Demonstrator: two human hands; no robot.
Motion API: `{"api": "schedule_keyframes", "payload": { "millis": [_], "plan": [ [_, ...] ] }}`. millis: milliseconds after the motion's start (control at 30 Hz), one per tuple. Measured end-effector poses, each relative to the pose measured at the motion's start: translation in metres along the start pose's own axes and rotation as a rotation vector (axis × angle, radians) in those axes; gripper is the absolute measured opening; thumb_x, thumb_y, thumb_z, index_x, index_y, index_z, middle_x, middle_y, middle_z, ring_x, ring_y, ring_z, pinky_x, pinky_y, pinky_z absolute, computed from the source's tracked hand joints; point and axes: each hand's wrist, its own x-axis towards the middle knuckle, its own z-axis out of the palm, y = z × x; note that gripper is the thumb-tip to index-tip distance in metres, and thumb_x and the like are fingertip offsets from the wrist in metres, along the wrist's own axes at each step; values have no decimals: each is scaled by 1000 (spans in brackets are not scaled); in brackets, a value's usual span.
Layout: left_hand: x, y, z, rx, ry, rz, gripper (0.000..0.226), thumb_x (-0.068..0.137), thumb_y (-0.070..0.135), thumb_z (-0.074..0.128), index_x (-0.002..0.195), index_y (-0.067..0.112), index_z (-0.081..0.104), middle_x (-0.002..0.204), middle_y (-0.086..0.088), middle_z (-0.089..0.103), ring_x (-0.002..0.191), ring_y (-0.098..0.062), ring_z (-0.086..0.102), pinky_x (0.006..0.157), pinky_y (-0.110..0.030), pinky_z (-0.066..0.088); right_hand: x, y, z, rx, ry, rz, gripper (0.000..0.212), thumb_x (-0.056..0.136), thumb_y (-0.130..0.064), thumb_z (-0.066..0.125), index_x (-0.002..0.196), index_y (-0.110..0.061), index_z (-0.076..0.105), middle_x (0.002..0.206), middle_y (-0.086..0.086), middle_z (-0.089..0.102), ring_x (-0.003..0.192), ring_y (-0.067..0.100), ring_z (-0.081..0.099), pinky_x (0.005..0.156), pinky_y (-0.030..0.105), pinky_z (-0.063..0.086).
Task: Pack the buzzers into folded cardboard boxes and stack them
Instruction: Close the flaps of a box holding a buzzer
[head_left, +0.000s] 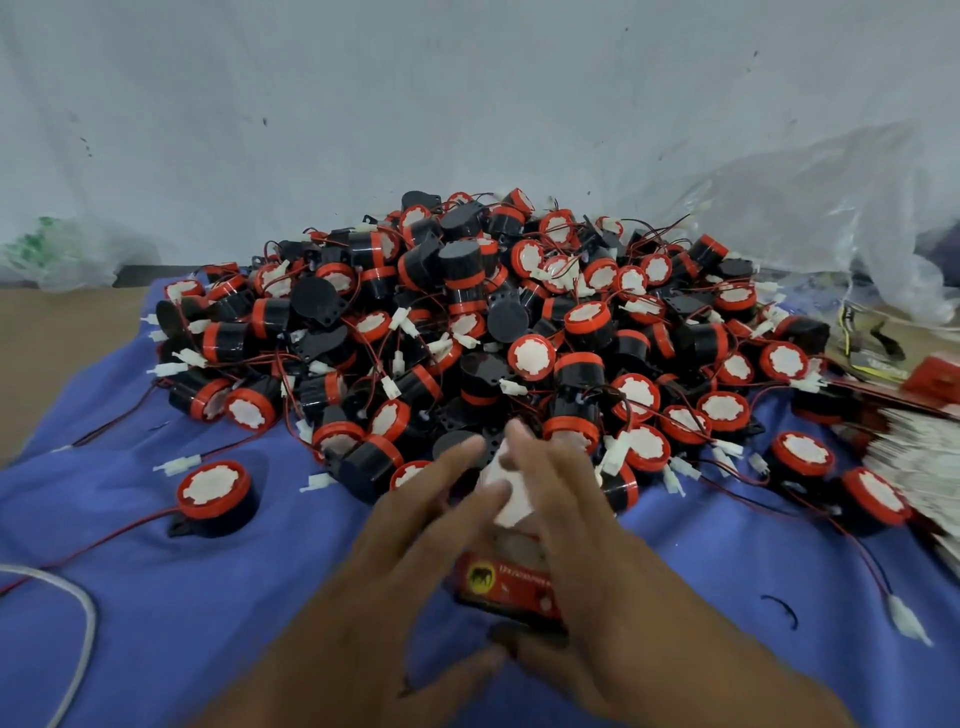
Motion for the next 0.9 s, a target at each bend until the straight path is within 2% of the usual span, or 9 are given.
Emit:
{"api": "schedule_keyframes", "payload": {
  "millis": [100,167,300,433,500,633,767,867,900],
  "plan": [
    [-27,-17,2,165,-147,150,68,91,65,51,151,41,29,163,12,17,144,-2,29,108,-15,36,-9,-5,17,-139,-95,-142,58,99,-65,23,152,-54,0,137,-35,29,90,-13,44,81,17,51],
    [-25,-24,9,186,-174,110,67,85,64,55,144,37,38,154,10,28,131,-8,48,99,-22,49,-17,1,21,-74,-179,-23,79,76,-90,2,143,-55,26,116,-44,43,100,-22,45,95,15,45],
    [-31,-37,16,371,-1,79,72,67,61,81,121,20,55,126,-2,45,101,-17,59,77,-32,59,-21,14,7,-486,-22,-94,59,92,-61,40,132,-19,52,120,-4,55,100,14,53,97,28,43],
    [-36,-42,19,618,138,20,71,70,71,55,98,8,75,104,-10,67,108,-29,49,92,-51,43,-26,20,14,-600,182,-147,24,88,-32,60,91,-13,75,103,3,70,89,22,59,85,32,45],
    [-36,-38,25,628,147,13,69,71,67,51,92,6,77,92,-11,69,95,-27,51,85,-40,38,-28,20,16,-600,185,-107,16,80,-29,75,86,-15,74,102,3,69,82,23,64,72,31,51],
    [-41,-29,27,381,91,-58,51,81,64,53,84,17,73,84,3,65,73,-11,51,64,-25,41,-34,17,20,-593,23,-6,40,45,-23,97,69,-16,67,85,1,65,68,23,61,50,31,49],
    [-43,-32,23,25,-45,-233,40,76,73,58,105,46,60,129,31,47,92,11,52,71,-6,41,-34,19,11,-359,-96,41,34,62,-34,93,77,-18,68,99,-3,61,82,18,64,58,23,52],
    [-45,-37,23,-110,-99,-270,55,73,80,57,123,62,47,131,43,39,112,19,43,86,0,36,-29,29,-6,98,-135,170,28,83,-58,69,86,-31,64,100,-12,57,86,10,58,71,13,43],
    [-45,-37,23,-118,-101,-278,59,71,81,57,126,65,42,127,43,38,112,18,42,88,0,34,-26,36,-10,238,3,240,26,83,-60,65,84,-34,63,93,-10,60,81,11,59,69,14,43]
  ]
}}
